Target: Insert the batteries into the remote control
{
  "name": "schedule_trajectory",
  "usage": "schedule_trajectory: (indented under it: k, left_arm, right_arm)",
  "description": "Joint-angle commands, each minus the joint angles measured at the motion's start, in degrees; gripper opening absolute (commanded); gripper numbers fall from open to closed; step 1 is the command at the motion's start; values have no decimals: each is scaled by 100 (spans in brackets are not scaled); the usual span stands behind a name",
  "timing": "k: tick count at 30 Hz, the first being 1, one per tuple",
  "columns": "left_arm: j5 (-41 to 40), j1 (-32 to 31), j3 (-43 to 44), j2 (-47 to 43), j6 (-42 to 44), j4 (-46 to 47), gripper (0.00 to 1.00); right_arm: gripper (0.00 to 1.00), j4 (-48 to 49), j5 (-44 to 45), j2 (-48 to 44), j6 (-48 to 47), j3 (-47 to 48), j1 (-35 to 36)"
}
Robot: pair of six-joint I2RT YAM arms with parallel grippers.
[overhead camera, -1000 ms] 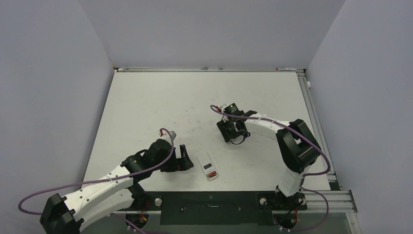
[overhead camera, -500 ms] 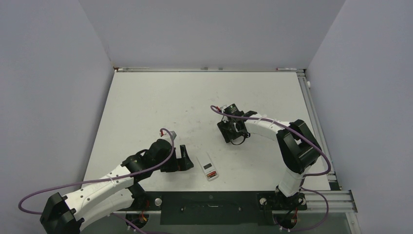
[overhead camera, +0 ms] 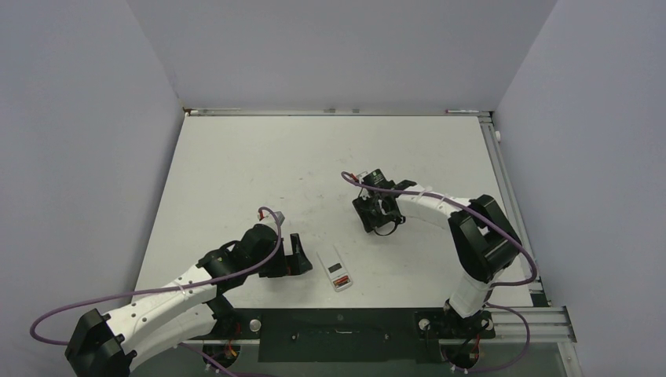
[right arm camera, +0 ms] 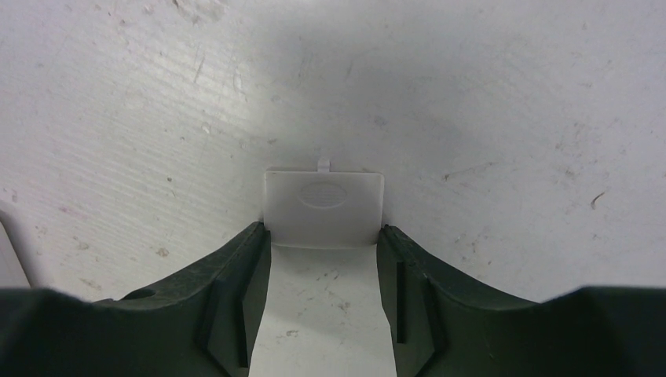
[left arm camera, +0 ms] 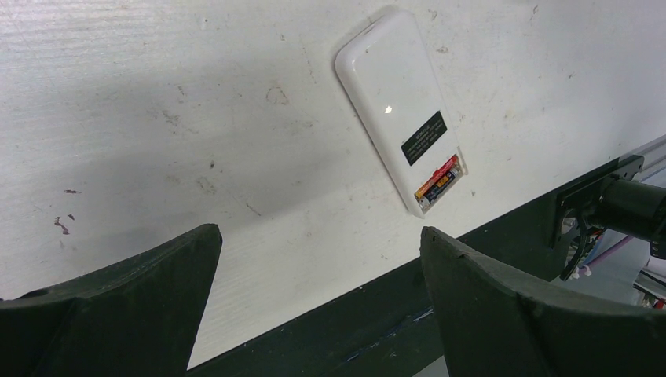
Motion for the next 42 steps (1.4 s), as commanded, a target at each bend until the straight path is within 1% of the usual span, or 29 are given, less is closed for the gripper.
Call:
schedule_trajectory:
  k: [1, 7, 11, 14, 17, 24, 31, 33, 34, 36, 42]
  left_arm:
    - [31, 45, 55, 22, -3, 234, 96]
    - [17, 60, 84, 50, -5, 225, 96]
    - [-4, 71, 125, 41, 12, 187, 96]
    - [-24, 86, 124, 62, 15, 216, 96]
    - [-20, 95, 126, 123, 15, 253, 96]
    - [-53, 147, 188, 251, 73, 362, 96]
    - [17, 170, 329, 436, 171, 420, 96]
    - [28, 173, 307, 424, 171, 447, 96]
    - [36, 181, 297, 415, 170, 448, 96]
    - [48, 184, 280, 395, 165, 447, 96]
    - [81, 223, 205, 307, 176, 435, 96]
  right_arm:
    - [22, -234, 139, -467, 175, -127, 91]
    - [21, -470, 259, -913, 377, -190, 360]
    - [21, -646, 356, -1382, 624, -273, 702]
    - [21, -817, 433, -1689, 905, -312, 1026]
    - [21, -918, 691, -2020, 1286, -377, 1432]
    - [21, -996, 1083, -2512, 2204, -677, 2212]
    - [21, -910, 1367, -2571, 2957, -921, 3049]
    - [21, -842, 1412, -2558, 3134, -1010, 3226]
    - [21, -805, 1416, -2545, 3033, -1051, 3320]
    - [21, -760, 1497, -2485, 3386, -1099, 3488]
    - [21, -562, 1744, -2254, 3782, -1152, 3898]
